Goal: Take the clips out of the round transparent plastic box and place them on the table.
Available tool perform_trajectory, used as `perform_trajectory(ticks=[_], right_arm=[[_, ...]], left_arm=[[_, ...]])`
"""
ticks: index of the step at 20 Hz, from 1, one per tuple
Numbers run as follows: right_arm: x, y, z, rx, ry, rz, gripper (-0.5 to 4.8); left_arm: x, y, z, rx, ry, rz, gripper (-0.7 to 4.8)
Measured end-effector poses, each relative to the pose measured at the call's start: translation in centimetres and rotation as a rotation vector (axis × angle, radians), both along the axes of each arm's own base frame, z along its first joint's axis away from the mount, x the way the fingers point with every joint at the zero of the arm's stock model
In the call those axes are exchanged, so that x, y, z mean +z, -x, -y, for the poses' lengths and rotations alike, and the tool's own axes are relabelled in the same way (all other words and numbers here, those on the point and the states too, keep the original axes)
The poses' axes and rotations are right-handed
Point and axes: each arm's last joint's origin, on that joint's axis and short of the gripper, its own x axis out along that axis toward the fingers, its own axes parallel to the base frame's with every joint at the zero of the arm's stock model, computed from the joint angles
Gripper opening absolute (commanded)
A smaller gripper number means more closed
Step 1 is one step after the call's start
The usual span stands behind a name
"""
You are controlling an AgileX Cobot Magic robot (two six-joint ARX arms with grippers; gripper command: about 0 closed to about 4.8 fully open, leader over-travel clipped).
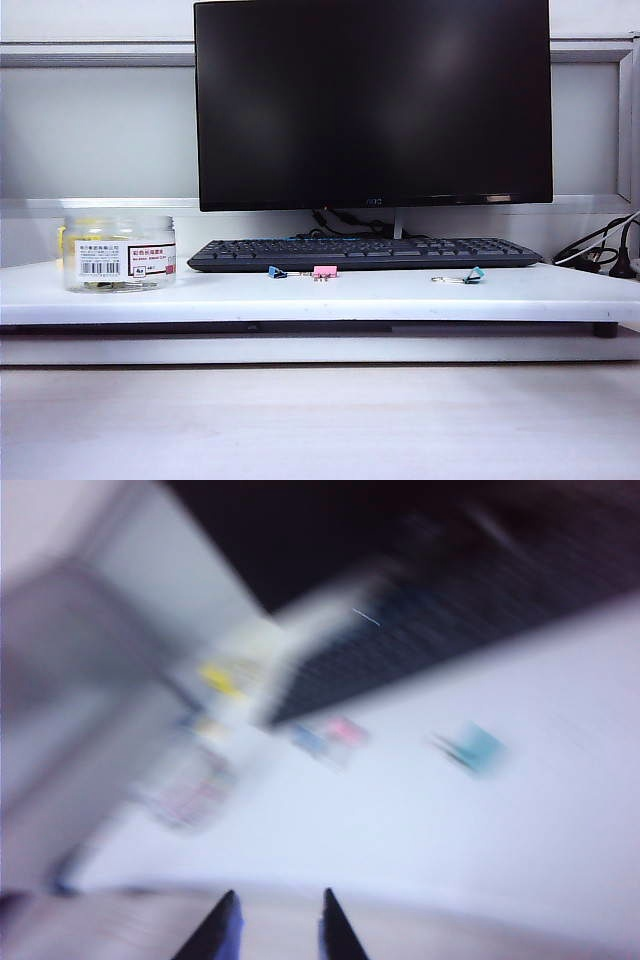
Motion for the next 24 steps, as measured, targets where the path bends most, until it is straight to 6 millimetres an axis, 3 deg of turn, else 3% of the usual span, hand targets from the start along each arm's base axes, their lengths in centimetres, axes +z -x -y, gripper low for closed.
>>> perform_trajectory(ticks=[2,5,9,11,13,16,19,24], right_arm=[[0.9,0.2,-0.1,0.04,-0.031,0.065,1.8],[2.8,0.9,-0.3,0.126,-0.071,0.101,1.81],[4.8,1.7,-0.4,0.209,-0.072,0.117,1.81],[6.2,2.1,-0.5,0.227,-0.081,0.13,1.86],[7.5,1.8,-0.5,0.257,-0.083,0.097,1.86],[8.9,-0.3,-0.6,0.324,-0.089,-0.055,2.07],[10.8,-2.9,-0.7,0.379,-0.083,-0.134,2.08],[13.6,-9.3,-1.3,0.564,-0.083,-0.259,2.08]], left_arm=[[0.1,0.0,0.2,-0.057,0.02,0.007,0.02],[1.0,0.2,0.5,-0.199,0.074,0.06,1.04],[4.2,0.9,0.8,-0.335,0.107,0.218,1.04],[5.8,1.4,0.8,-0.342,0.1,0.273,1.57],[7.0,1.9,0.9,-0.392,0.06,0.326,1.63],[9.0,2.9,1.0,-0.434,0.028,0.363,1.63],[9.5,3.4,0.9,-0.431,0.007,0.294,1.63],[10.5,3.4,0.8,-0.356,-0.007,0.085,1.64]])
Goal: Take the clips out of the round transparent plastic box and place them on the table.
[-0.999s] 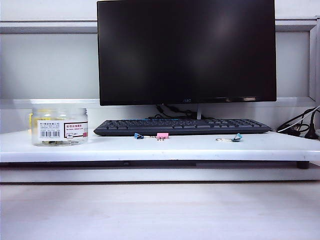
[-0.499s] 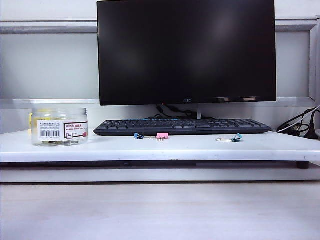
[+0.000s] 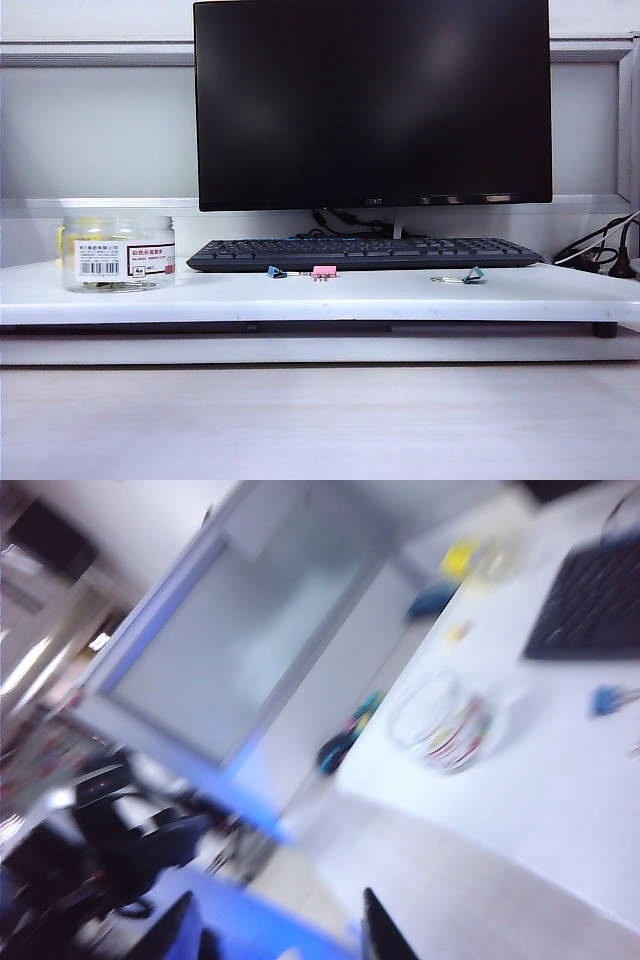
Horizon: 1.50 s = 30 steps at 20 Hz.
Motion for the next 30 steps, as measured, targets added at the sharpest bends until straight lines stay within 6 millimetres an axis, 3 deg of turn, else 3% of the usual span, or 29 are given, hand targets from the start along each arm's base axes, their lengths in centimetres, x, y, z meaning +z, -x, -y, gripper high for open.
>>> perform_trajectory(ticks=[3,8,14,18,22,26,30], right_arm=[[0.5,-2.7,-2.0,0.104,0.003,-0.038,2.08],[0.0,-6.2,-7.4,0.301,0.03,0.045,2.08],[-1.2,-7.7,-8.6,0.329,0.116,0.287,2.08],[-1.2,-7.9,-8.6,0.246,0.191,0.446,2.13],[-1.1,-8.4,-8.9,0.106,0.316,0.46,2.12],[-0.4,-9.0,-11.3,0.123,0.524,0.421,2.12],[0.8,-10.4,-13.5,0.181,0.578,0.372,2.12]], left_arm=[[1.2,-0.6,-0.1,0.023,-0.07,-0.058,1.65],[4.0,-3.8,0.1,-0.01,-0.149,-0.135,1.65],[5.6,-10.4,0.4,-0.07,-0.246,-0.295,1.65],[4.7,-15.3,0.4,-0.022,-0.367,-0.422,1.65],[3.0,-19.2,2.0,-0.053,-0.446,-0.534,1.65],[3.2,-21.2,4.0,-0.074,-0.58,-0.492,1.65],[2.9,-22.2,4.6,-0.055,-0.667,-0.484,1.64]])
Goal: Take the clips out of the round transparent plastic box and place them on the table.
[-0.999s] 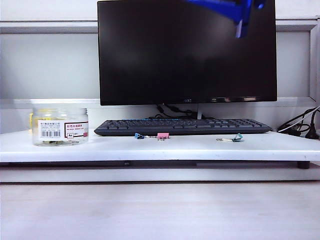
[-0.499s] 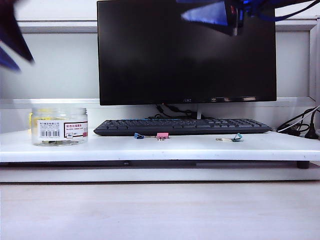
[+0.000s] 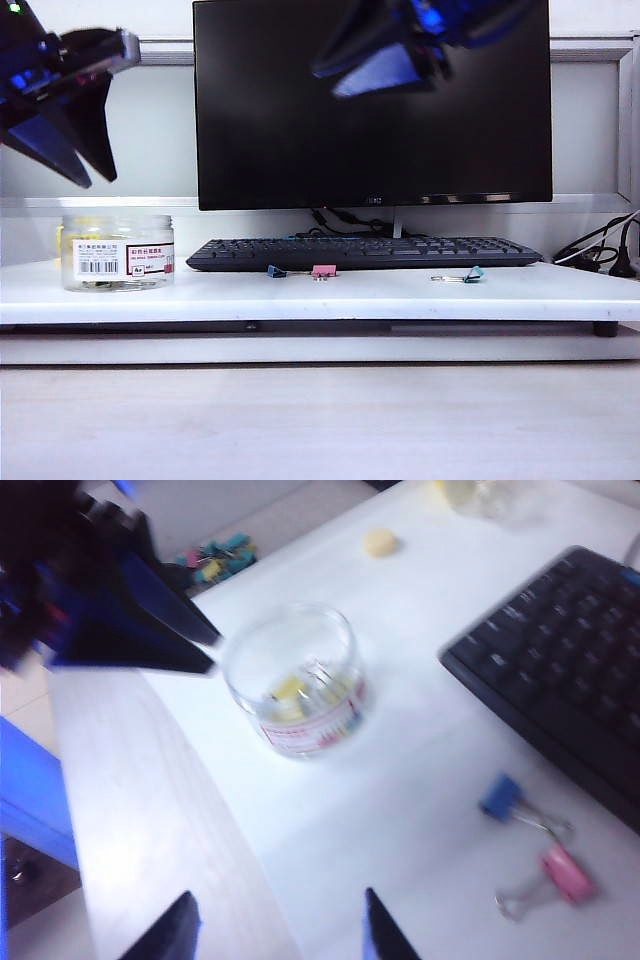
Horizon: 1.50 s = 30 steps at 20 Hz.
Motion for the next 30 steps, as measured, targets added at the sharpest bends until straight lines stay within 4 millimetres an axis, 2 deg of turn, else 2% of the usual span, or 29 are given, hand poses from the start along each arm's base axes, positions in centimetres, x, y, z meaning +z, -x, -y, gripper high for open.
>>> perform_trajectory(ticks=[5,10,14,18,25,30], right_arm=[[1.1,-0.6,-2.0,0.052,0.001,-0.011,2.12],[1.1,0.8,-4.0,0.122,0.007,-0.023,2.12],[1.1,1.7,-5.2,0.164,0.01,-0.025,2.12],[1.1,1.7,-5.2,0.157,0.015,-0.021,2.12],[1.1,1.7,-5.2,0.158,0.014,-0.02,2.12],[1.1,1.7,-5.3,0.158,0.012,-0.016,2.12]], left_arm=[[-0.9,-1.1,0.2,-0.009,-0.024,0.009,1.64],[-2.6,-2.9,0.6,-0.009,-0.032,-0.025,1.64],[-2.3,-4.7,0.8,0.027,-0.076,-0.028,1.64],[-1.1,-5.4,0.7,0.128,-0.101,-0.036,1.65],[-2.6,-5.5,0.8,0.2,-0.05,-0.167,1.65],[-3.1,-5.9,1.3,0.205,-0.032,-0.188,1.65]])
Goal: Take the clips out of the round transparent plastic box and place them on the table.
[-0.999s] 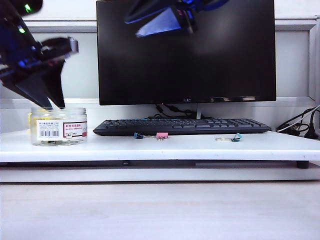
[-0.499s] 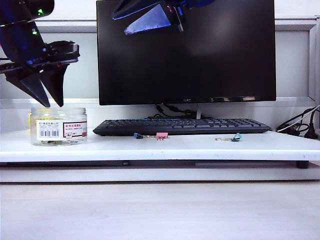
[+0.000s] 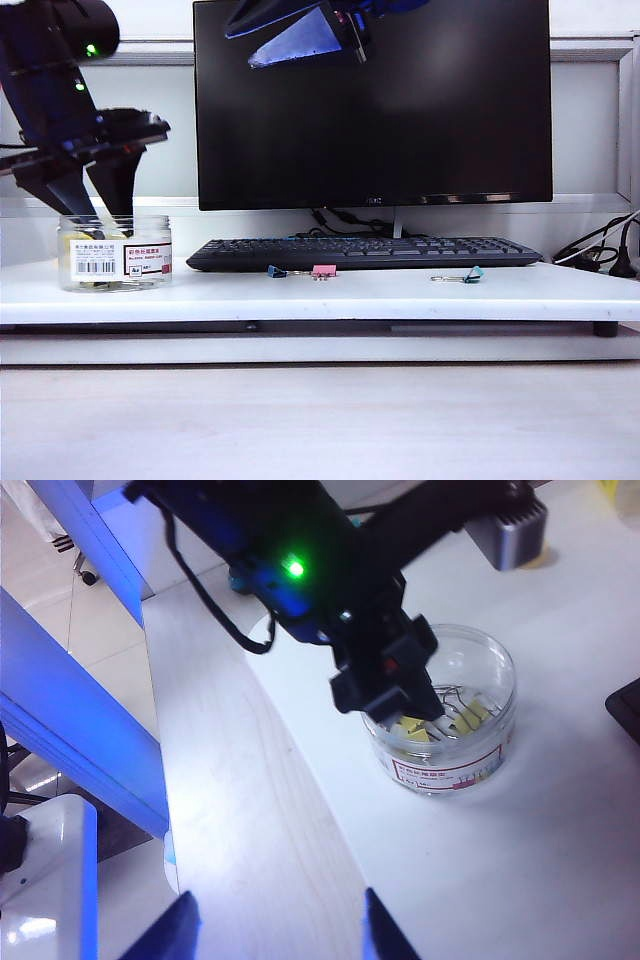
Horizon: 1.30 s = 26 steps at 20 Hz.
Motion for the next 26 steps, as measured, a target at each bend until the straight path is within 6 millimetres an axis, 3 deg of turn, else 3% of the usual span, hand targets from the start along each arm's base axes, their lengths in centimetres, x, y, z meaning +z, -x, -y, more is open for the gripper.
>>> perform_trajectory(ticks=[6,15,22,26], right_arm=[[0.0,0.0,0.0,0.0,0.0,0.0,2.12],[0.0,0.0,0.0,0.001,0.0,0.005,2.12],[0.0,0.0,0.0,0.002,0.0,0.007,2.12],[0.0,0.0,0.0,0.002,-0.001,0.007,2.12]], left_arm=[[-1.1,-2.3,0.5,0.012,-0.04,-0.06,1.6],[0.2,-2.1,0.4,0.049,-0.162,-0.093,1.52],[0.2,-2.2,0.4,0.145,-0.122,-0.101,1.53],[-1.5,-2.9,0.7,0.231,-0.08,-0.163,1.54]])
